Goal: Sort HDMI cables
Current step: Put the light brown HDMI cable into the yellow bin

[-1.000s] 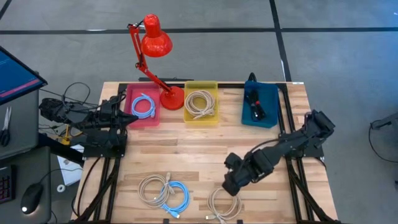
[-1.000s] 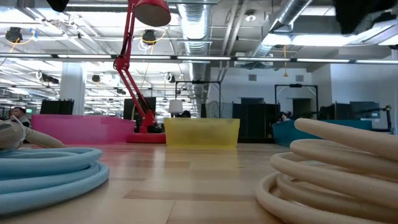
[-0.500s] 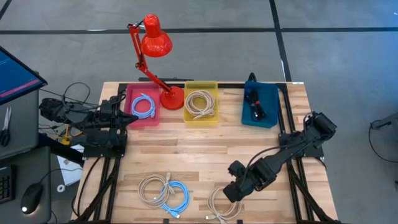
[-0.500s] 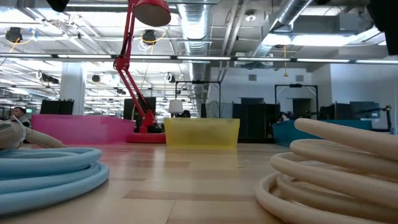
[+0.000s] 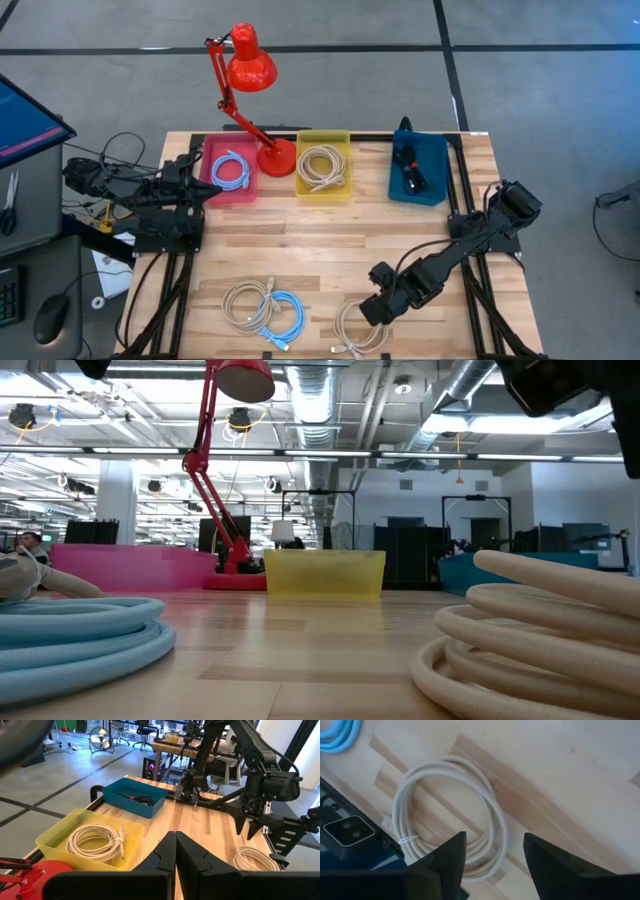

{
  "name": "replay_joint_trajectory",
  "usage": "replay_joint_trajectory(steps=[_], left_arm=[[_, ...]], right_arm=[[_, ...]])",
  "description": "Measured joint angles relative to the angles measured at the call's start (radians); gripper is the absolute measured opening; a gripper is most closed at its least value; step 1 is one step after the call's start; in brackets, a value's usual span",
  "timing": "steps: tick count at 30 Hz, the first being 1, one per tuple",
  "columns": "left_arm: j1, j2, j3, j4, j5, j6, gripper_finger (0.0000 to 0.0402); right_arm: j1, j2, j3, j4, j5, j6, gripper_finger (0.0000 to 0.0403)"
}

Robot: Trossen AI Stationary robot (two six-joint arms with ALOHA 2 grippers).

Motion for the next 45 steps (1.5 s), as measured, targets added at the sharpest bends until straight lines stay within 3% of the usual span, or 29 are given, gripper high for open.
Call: replay_joint_trajectory(steps=[8,12,18,23,37,45], left_arm=[[0.000,0.000,0.000,0.000,0.000,0.000,0.0006],[0.000,0.000,0.000,0.000,0.000,0.000,0.0006],[0.000,0.000,0.000,0.000,0.000,0.000,0.0006],[0.000,0.000,0.000,0.001,0.000,0.000,0.0006],[0.000,0.000,0.000,0.001,0.000,0.000,0.0006],[0.000,0.000,0.000,0.001,0.000,0.000,0.0006]], right_arm=[[0.018,0.002,-0.065,0.044,-0.004,0.003,0.0189],[0.027,0.059,-0.068,0.063,-0.031,0.001,0.0192],[0.045,0.189,-0.059,0.228,-0.099,0.000,0.0189],[0.050,0.238,-0.022,0.204,-0.090,-0.001,0.0180],[0.028,0.221,-0.011,0.161,-0.042,-0.008,0.0122],[0.028,0.221,-0.011,0.160,-0.037,0.008,0.0112]])
